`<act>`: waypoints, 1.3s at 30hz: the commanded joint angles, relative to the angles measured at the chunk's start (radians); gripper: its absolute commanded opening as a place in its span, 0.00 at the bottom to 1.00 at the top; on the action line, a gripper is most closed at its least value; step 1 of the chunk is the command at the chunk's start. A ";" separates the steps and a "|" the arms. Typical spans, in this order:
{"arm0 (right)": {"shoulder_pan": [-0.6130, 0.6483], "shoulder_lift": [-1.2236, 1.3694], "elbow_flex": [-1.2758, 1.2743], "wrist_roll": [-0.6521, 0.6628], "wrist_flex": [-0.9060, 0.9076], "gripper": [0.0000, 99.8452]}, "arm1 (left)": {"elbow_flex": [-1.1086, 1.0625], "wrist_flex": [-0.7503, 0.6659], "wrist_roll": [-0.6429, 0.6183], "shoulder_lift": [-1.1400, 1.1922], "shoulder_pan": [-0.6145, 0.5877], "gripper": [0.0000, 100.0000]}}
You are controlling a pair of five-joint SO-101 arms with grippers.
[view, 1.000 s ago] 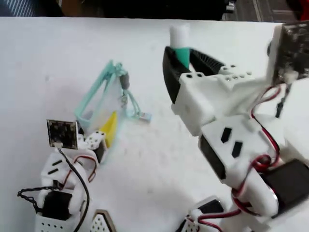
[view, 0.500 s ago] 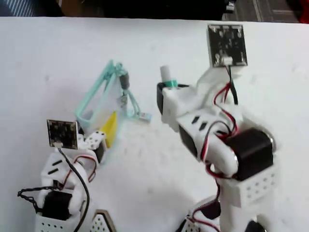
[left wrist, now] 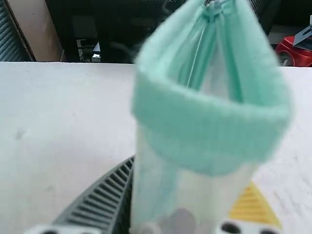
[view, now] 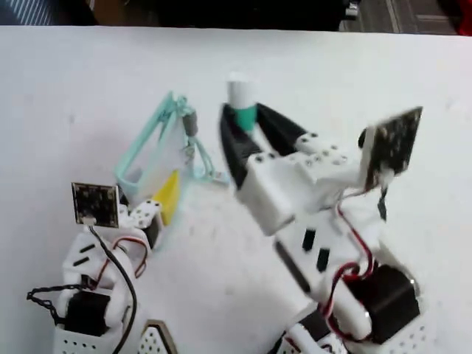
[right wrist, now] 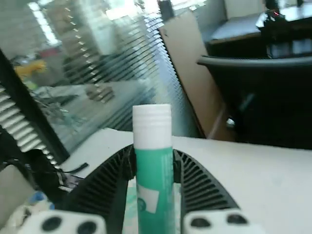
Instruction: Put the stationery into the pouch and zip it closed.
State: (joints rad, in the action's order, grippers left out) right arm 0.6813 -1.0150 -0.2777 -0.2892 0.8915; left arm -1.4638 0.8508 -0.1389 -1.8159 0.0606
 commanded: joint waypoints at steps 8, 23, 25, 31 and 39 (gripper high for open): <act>0.185 0.180 -0.025 -0.002 -0.268 0.02 | 0.014 -0.029 0.006 0.008 0.016 0.28; 0.194 0.360 -0.396 0.044 -0.938 0.02 | 0.014 -0.029 0.011 0.008 0.030 0.28; 0.186 0.364 -0.459 0.123 -1.041 0.02 | 0.014 -0.028 0.011 0.008 0.030 0.28; 0.193 0.337 -0.611 0.195 -1.099 0.02 | 0.014 -0.028 0.006 0.008 0.028 0.28; 0.193 0.182 -0.654 0.195 -0.989 0.02 | 0.014 -0.026 0.005 0.008 0.028 0.28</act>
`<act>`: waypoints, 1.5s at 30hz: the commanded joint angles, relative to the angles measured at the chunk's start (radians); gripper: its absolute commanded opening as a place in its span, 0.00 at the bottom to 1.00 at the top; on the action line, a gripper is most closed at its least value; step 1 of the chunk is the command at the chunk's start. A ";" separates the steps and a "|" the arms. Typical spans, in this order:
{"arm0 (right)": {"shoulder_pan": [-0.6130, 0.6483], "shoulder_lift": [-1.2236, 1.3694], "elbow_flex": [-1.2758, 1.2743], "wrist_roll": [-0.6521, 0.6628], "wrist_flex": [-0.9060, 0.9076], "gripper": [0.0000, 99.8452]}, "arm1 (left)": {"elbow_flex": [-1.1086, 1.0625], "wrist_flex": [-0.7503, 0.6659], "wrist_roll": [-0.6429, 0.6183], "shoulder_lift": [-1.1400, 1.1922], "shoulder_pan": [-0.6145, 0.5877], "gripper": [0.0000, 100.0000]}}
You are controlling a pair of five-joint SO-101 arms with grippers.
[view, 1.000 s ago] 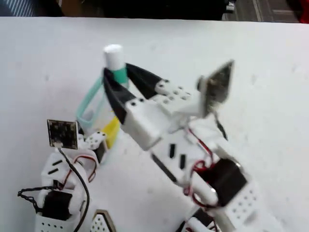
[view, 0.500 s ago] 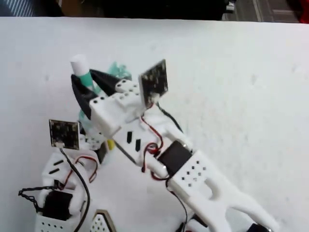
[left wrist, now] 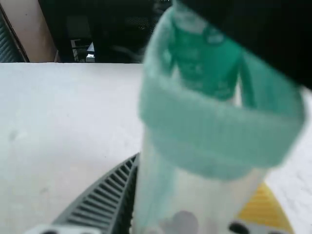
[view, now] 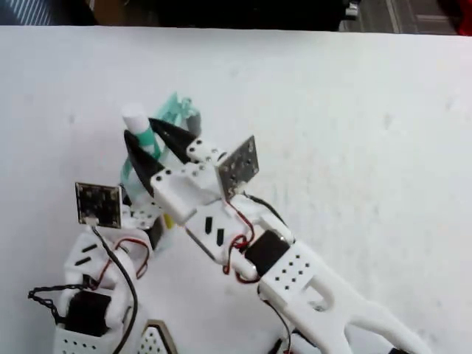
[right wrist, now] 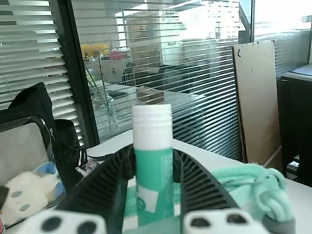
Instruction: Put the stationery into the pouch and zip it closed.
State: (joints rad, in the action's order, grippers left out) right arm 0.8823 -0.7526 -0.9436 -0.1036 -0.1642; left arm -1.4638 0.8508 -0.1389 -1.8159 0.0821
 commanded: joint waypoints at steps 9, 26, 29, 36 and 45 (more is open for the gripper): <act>-0.010 -0.231 0.068 0.009 0.466 0.38 | 0.014 -0.025 0.005 0.008 0.013 0.28; -0.374 -0.220 0.525 0.014 0.794 0.04 | 0.066 0.020 0.005 0.008 -0.062 0.03; -0.386 -0.196 0.470 0.017 0.878 0.04 | 0.066 0.014 0.005 0.008 -0.062 0.03; -0.390 -0.137 0.347 0.018 0.960 0.04 | 0.066 0.014 0.005 0.008 -0.068 0.03; -0.384 -0.122 0.166 0.207 0.964 0.05 | 0.066 0.014 0.009 0.008 -0.073 0.03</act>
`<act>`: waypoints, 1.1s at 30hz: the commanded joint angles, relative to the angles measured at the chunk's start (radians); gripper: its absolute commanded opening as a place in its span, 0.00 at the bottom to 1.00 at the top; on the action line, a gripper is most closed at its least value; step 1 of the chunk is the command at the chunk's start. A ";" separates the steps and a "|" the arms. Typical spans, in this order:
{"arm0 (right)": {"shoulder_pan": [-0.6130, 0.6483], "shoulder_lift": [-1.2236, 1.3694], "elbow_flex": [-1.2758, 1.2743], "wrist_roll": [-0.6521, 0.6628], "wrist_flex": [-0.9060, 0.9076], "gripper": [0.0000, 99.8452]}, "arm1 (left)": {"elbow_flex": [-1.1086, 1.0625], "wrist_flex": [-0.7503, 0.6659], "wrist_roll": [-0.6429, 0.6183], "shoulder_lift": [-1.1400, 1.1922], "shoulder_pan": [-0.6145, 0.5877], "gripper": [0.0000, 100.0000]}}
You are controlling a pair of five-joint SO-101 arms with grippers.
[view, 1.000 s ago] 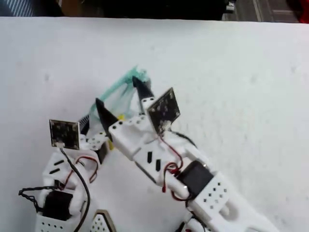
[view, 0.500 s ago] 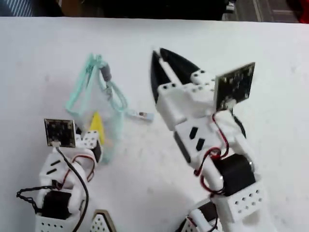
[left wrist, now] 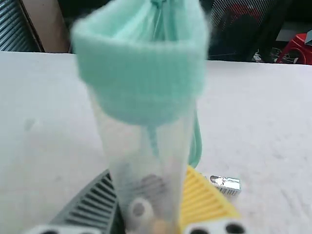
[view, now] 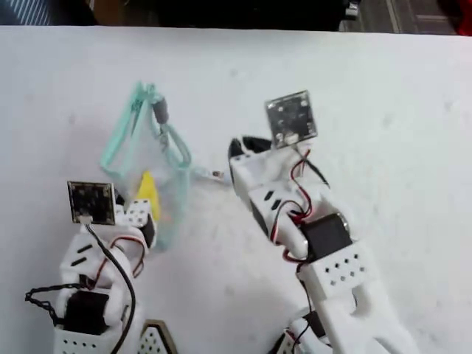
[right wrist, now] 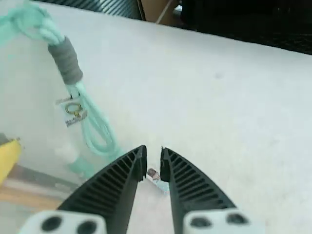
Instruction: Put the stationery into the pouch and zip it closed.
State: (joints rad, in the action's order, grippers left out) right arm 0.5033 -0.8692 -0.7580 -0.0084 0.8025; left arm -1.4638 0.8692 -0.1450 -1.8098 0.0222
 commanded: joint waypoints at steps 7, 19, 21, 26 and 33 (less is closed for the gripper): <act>-0.004 -0.005 -0.126 0.419 -0.028 0.05 | 0.063 -0.060 0.011 0.002 -0.151 0.03; 0.001 0.406 0.104 0.433 0.010 0.16 | 0.063 -0.057 0.011 0.002 -0.157 0.03; 0.001 0.515 0.201 0.433 0.061 0.22 | 0.063 -0.058 0.011 0.002 -0.159 0.03; 0.047 0.702 0.404 0.434 0.120 0.25 | 0.069 -0.063 0.009 0.002 -0.216 0.03; 0.159 0.944 0.539 0.572 0.142 0.18 | 0.068 -0.064 -0.080 0.002 -0.251 0.03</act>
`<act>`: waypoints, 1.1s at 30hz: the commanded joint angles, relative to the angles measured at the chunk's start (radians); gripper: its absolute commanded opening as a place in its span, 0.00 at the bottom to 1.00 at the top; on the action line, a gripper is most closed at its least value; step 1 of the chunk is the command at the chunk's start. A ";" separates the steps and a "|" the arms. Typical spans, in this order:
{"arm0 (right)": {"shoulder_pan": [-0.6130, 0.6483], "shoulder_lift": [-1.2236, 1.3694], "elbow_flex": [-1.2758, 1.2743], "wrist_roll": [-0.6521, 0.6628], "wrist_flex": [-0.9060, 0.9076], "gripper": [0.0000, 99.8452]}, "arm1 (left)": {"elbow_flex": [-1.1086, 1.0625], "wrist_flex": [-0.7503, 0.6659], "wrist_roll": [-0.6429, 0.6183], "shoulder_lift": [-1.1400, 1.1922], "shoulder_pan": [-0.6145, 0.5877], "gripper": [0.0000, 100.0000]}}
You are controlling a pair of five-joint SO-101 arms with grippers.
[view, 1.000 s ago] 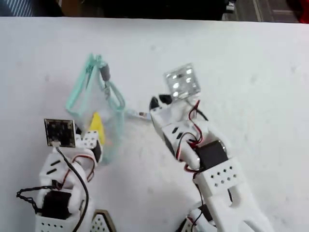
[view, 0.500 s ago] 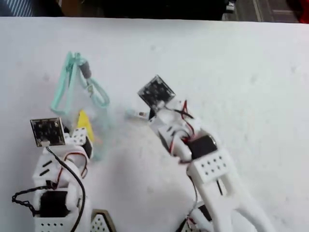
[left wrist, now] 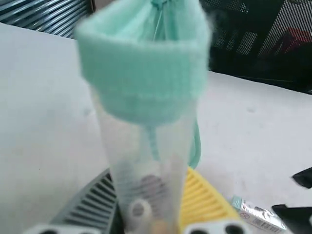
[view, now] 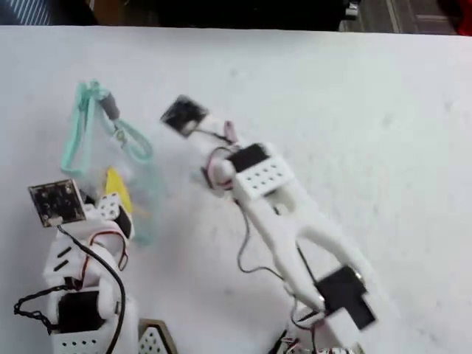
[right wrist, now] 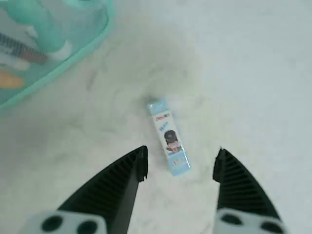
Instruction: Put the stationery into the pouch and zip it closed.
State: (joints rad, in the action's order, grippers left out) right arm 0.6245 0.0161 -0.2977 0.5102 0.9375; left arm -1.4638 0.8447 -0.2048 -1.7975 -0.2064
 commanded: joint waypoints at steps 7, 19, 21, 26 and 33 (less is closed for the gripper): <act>0.033 0.236 0.181 0.055 0.007 0.19 | 0.068 -0.040 -0.020 -0.010 -0.021 0.03; 0.016 0.409 0.298 0.058 0.007 0.19 | 0.066 -0.040 -0.020 -0.010 -0.019 0.03; 0.001 0.432 0.308 0.057 0.007 0.19 | 0.066 -0.040 -0.020 -0.010 -0.019 0.03; -0.059 0.446 0.310 0.057 0.007 0.01 | 0.064 -0.040 -0.025 -0.010 -0.015 0.03; -0.154 0.355 0.307 0.055 0.084 0.01 | 0.061 -0.038 -0.021 -0.010 0.090 0.04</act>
State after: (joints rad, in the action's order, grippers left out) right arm 0.5217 0.4565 -0.0184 0.5593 0.9866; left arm -1.4638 0.8447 -0.2156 -1.7975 -0.1864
